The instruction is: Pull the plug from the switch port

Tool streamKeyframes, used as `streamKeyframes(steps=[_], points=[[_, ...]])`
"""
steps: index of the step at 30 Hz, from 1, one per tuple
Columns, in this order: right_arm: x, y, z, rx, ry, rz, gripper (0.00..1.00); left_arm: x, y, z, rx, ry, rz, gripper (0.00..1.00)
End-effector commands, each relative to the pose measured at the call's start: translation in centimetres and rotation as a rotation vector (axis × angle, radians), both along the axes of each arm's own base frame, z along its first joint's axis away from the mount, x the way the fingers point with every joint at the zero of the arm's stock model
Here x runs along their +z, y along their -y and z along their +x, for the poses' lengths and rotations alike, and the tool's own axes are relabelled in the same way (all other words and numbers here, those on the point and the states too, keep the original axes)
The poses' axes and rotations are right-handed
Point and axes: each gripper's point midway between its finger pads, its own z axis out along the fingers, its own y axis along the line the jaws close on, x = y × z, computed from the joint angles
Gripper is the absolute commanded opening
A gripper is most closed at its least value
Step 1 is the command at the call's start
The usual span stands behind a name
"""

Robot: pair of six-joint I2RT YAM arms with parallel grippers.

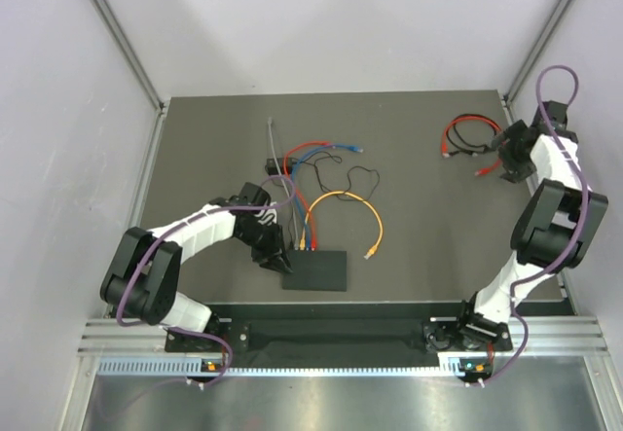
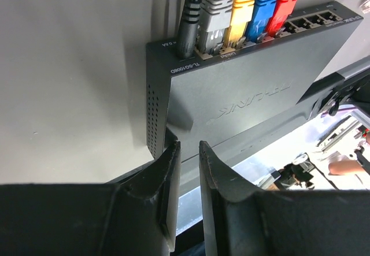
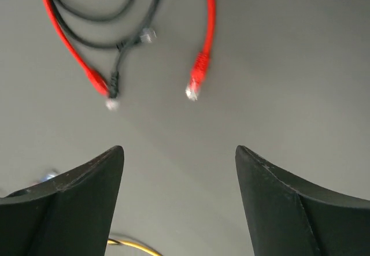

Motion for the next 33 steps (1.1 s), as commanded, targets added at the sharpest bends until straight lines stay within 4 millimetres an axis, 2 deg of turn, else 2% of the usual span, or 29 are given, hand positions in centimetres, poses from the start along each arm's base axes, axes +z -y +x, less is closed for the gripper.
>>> streamKeyframes(steps=[1, 2, 3, 4, 5, 6, 7, 8, 9, 10, 11, 12, 13, 15, 16, 17, 18, 20, 22, 23, 25, 31, 33], points=[[4.0, -3.3, -2.3, 0.158, -0.012, -0.177, 0.77, 1.5, 0.6, 1.8, 0.010, 0.073, -0.024, 0.25], [4.8, -5.0, -2.2, 0.223, 0.017, -0.206, 0.77, 1.7, 0.5, 1.9, 0.014, 0.080, -0.022, 0.25], [5.1, -7.4, -2.0, 0.303, 0.049, -0.197, 0.76, 1.9, 0.6, 1.9, 0.016, 0.087, -0.027, 0.25], [5.3, -12.2, -1.8, 0.435, 0.080, -0.195, 0.75, 2.0, 0.6, 1.9, 0.018, 0.090, -0.025, 0.25], [5.2, -14.8, -2.5, 0.519, 0.098, -0.202, 0.73, 2.2, 0.6, 2.0, 0.020, 0.095, -0.026, 0.25], [5.5, -18.5, -2.5, 0.625, 0.154, -0.174, 0.72, 2.1, 0.5, 2.0, 0.026, 0.092, -0.023, 0.25], [5.5, -23.3, -3.5, 0.749, 0.187, -0.141, 0.70, 2.1, 0.5, 1.9, 0.029, 0.088, -0.022, 0.25], [4.4, -25.7, -4.8, 0.811, 0.183, -0.099, 0.67, 2.1, 0.5, 1.9, 0.030, 0.086, -0.020, 0.25], [5.1, -30.2, -5.9, 0.930, 0.257, -0.019, 0.61, 1.9, 0.4, 1.7, 0.037, 0.077, -0.018, 0.25], [5.0, -32.3, -6.9, 0.978, 0.271, 0.044, 0.57, 1.9, 0.4, 1.6, 0.041, 0.076, -0.019, 0.25], [3.9, -34.3, -8.7, 1.046, 0.255, 0.126, 0.49, 1.8, 0.5, 1.7, 0.048, 0.073, -0.022, 0.25], [3.7, -35.7, -9.4, 1.086, 0.267, 0.162, 0.45, 1.7, 0.5, 1.5, 0.048, 0.068, -0.023, 0.25], [3.6, -38.1, -10.5, 1.152, 0.292, 0.188, 0.43, 1.5, 0.5, 1.3, 0.049, 0.061, -0.028, 0.25], [2.2, -40.2, -12.2, 1.223, 0.268, 0.236, 0.39, 1.3, 0.7, 1.4, 0.059, 0.050, -0.031, 0.24], [2.0, -41.9, -13.3, 1.272, 0.277, 0.260, 0.39, 1.3, 0.7, 1.4, 0.062, 0.045, -0.036, 0.24], [0.9, -42.7, -13.8, 1.297, 0.252, 0.282, 0.40, 1.2, 0.8, 1.4, 0.066, 0.040, -0.038, 0.24], [0.7, -43.9, -14.9, 1.341, 0.243, 0.320, 0.41, 1.1, 0.8, 1.4, 0.066, 0.040, -0.036, 0.25], [-0.5, -45.1, -15.5, 1.377, 0.228, 0.371, 0.46, 1.0, 0.8, 1.4, 0.069, 0.035, -0.034, 0.24], [-0.8, -46.3, -15.9, 1.402, 0.225, 0.431, 0.48, 0.8, 0.9, 1.4, 0.069, 0.029, -0.034, 0.25], [-1.8, -46.8, -16.5, 1.422, 0.190, 0.481, 0.48, 0.7, 0.9, 1.4, 0.070, 0.025, -0.035, 0.24], [-2.4, -47.4, -16.9, 1.427, 0.169, 0.522, 0.49, 0.5, 0.9, 1.4, 0.073, 0.017, -0.032, 0.24], [-6.9, -47.6, -18.1, 1.477, 0.072, 0.530, 0.50, -0.1, 1.0, 1.6, 0.073, -0.010, -0.023, 0.24], [-7.2, -48.1, -18.2, 1.494, 0.088, 0.545, 0.50, -0.1, 1.1, 1.8, 0.074, -0.009, -0.022, 0.24]])
